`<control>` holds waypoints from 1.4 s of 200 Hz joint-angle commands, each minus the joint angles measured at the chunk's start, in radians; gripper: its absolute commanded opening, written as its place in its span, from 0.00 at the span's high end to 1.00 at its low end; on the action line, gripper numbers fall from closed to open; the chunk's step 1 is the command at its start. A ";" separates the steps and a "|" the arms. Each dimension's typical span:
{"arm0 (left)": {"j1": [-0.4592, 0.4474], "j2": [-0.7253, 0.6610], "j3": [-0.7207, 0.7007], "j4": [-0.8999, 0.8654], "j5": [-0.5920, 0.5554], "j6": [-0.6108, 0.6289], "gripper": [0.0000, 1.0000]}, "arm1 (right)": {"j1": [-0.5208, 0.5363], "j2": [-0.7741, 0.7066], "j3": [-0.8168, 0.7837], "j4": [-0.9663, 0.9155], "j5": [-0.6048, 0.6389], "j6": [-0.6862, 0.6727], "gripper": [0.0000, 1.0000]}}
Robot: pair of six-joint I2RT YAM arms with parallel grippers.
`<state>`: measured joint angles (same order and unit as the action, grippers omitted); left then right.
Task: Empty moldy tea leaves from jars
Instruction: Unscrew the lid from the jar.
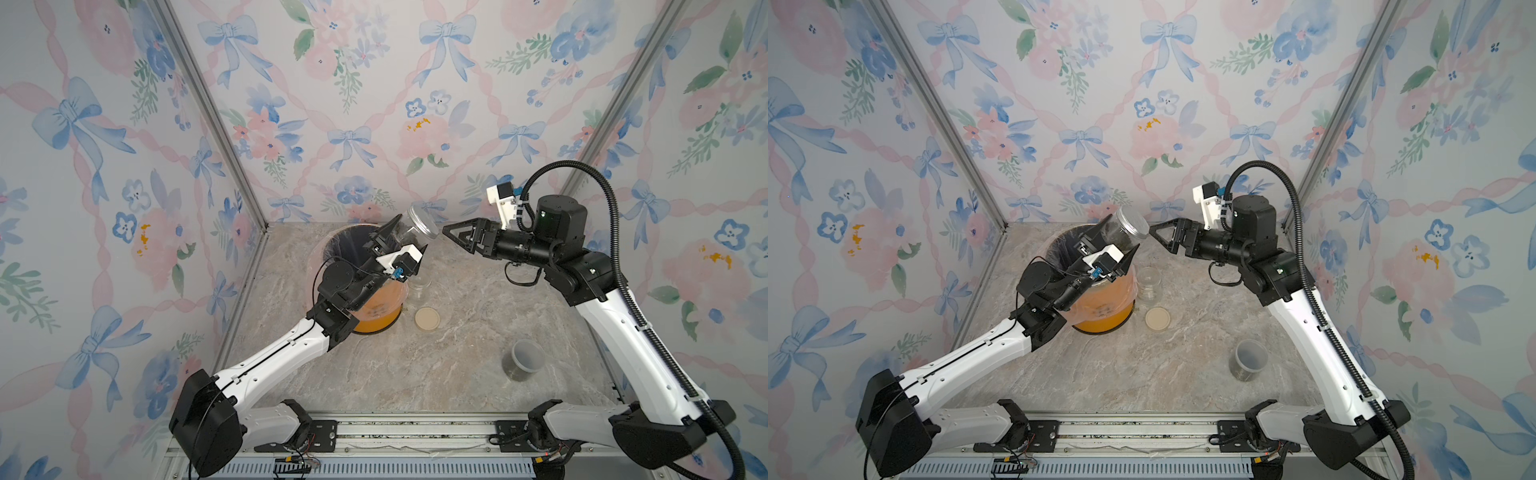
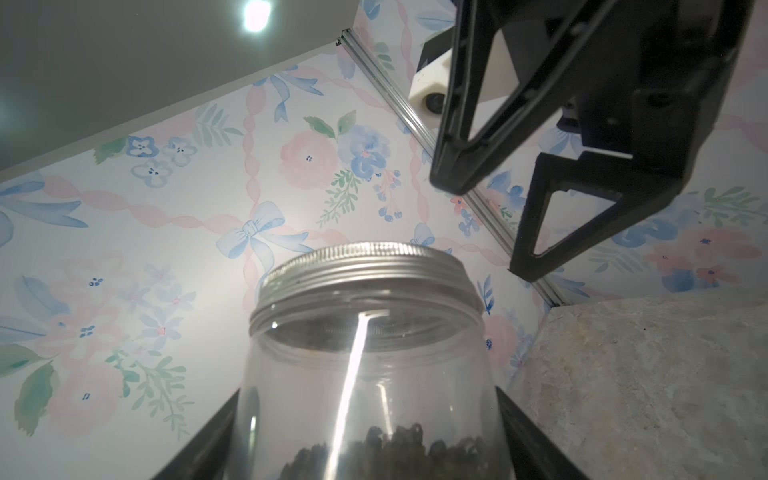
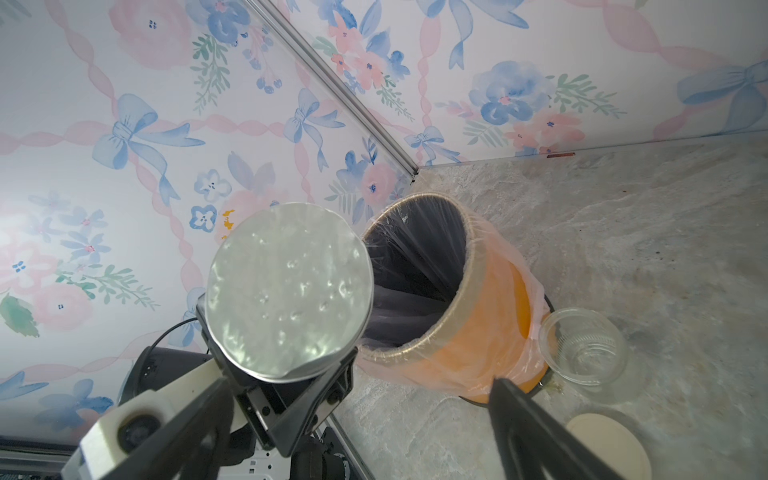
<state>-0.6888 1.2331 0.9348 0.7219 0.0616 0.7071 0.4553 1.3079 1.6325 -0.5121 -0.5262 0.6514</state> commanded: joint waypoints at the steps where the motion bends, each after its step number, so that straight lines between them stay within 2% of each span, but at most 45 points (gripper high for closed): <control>1: 0.043 -0.016 -0.004 0.022 -0.046 0.105 0.48 | 0.020 0.030 0.052 0.031 0.085 0.086 0.03; 66: 0.112 -0.010 -0.004 0.053 -0.018 0.221 0.48 | 0.094 0.170 0.197 0.060 0.138 0.174 0.03; 103: 0.125 0.002 -0.013 0.077 -0.016 0.235 0.49 | 0.136 0.266 0.306 0.059 0.151 0.186 0.03; 131: 0.142 0.008 -0.001 0.080 0.001 0.207 0.49 | 0.162 0.343 0.417 -0.012 0.134 0.162 0.03; 201: 0.152 0.007 0.015 0.088 0.021 0.174 0.49 | 0.185 0.427 0.482 0.002 0.113 0.178 0.04; 280: 0.155 0.009 0.008 0.089 0.038 0.135 0.49 | 0.192 0.404 0.452 0.050 0.117 0.193 0.03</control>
<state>-0.5388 1.2392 0.9329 0.7666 0.0837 0.8722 0.6373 1.7271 2.0865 -0.4900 -0.3958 0.8322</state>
